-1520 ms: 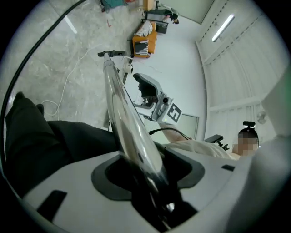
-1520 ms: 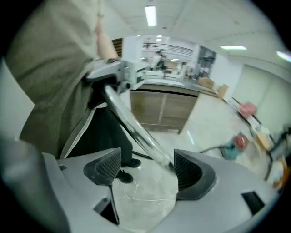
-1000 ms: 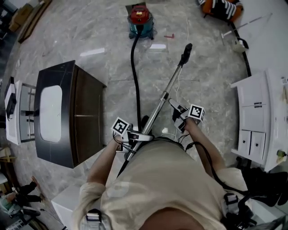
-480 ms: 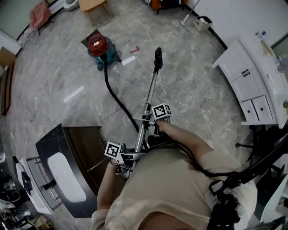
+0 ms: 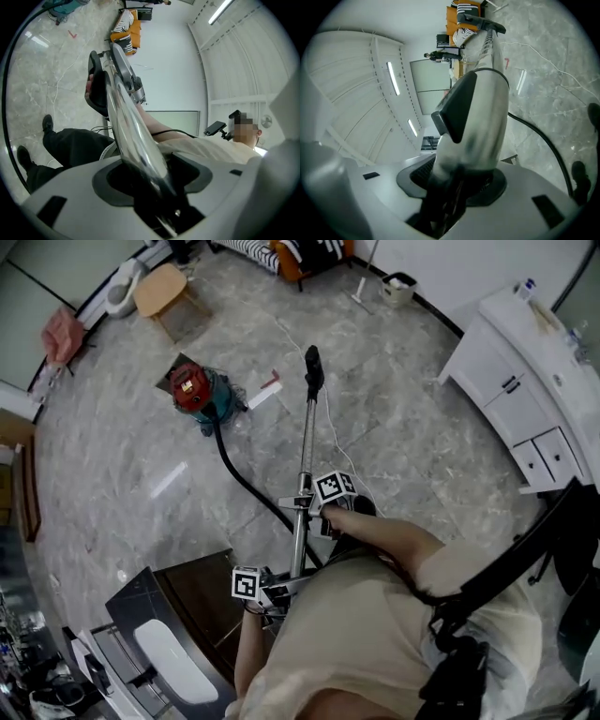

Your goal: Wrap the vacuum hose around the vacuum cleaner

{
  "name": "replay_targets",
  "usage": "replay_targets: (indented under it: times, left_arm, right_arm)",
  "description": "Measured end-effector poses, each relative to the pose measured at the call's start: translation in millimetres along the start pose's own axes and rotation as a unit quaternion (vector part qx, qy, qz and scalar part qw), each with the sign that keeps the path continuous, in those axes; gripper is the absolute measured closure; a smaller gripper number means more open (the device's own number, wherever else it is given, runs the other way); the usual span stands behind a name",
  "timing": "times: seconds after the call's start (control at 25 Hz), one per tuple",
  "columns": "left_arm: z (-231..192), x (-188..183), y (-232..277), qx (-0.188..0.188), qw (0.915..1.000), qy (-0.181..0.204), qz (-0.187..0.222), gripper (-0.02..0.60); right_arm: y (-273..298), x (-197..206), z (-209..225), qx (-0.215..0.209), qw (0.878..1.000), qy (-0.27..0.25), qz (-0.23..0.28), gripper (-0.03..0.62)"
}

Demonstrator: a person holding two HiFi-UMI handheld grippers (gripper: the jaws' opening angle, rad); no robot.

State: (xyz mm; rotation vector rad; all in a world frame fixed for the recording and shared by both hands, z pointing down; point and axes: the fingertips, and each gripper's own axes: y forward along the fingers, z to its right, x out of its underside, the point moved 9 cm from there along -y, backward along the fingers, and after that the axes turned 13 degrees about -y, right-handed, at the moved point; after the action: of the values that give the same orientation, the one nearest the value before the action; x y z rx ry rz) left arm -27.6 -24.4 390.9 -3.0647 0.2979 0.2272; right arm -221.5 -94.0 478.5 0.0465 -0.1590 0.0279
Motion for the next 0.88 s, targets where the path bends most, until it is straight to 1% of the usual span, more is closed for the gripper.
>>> replay_targets:
  times: [0.08, 0.16, 0.24, 0.28, 0.36, 0.4, 0.44, 0.52, 0.64, 0.8, 0.88]
  left_arm:
    - [-5.3, -14.0, 18.1, -0.005, 0.9999, -0.004, 0.009, 0.327]
    - [-12.4, -34.5, 36.2, -0.014, 0.9998, -0.01, 0.0, 0.327]
    - [-7.1, -61.5, 46.2, -0.021, 0.9996, -0.015, -0.01, 0.325]
    - [-2.0, -72.7, 49.1, -0.018, 0.9996, -0.021, -0.003, 0.325]
    - [5.6, -86.3, 55.8, -0.007, 0.9989, -0.036, 0.03, 0.325]
    - [8.0, -91.2, 58.5, -0.006, 0.9984, -0.037, 0.043, 0.325]
    - [10.9, -96.9, 60.2, -0.011, 0.9984, -0.032, 0.047, 0.327]
    - [18.6, -112.0, 62.2, -0.03, 0.9987, -0.012, 0.041, 0.327]
    - [33.2, -138.2, 69.3, -0.053, 0.9976, 0.025, 0.037, 0.328]
    - [43.0, -166.0, 71.3, -0.076, 0.9936, 0.057, 0.061, 0.328]
    - [44.7, -178.6, 65.7, -0.093, 0.9903, 0.075, 0.071, 0.328]
  right_arm:
    - [-13.4, -19.4, 3.0, -0.009, 1.0, 0.007, -0.004, 0.428]
    - [-36.2, -42.3, 7.4, -0.013, 1.0, 0.014, 0.009, 0.442]
    - [-51.3, -69.6, 8.1, -0.015, 0.999, 0.019, 0.029, 0.45]
    - [-52.7, -83.4, 5.3, -0.018, 0.999, 0.019, 0.03, 0.451]
    - [-49.2, -106.8, 0.8, -0.031, 0.999, 0.014, 0.011, 0.456]
    - [-48.0, -115.1, 0.7, -0.039, 0.999, 0.012, 0.004, 0.459]
    - [-48.0, -121.8, 0.9, -0.046, 0.999, 0.012, 0.003, 0.459]
    - [-49.6, -137.0, -0.7, -0.058, 0.998, 0.014, 0.006, 0.464]
    - [-51.3, -168.1, -5.6, -0.067, 0.998, 0.008, 0.0, 0.473]
    - [-45.8, -208.3, -17.4, -0.088, 0.996, -0.006, -0.007, 0.488]
    - [-38.5, -225.3, -24.7, -0.098, 0.995, -0.013, -0.007, 0.491]
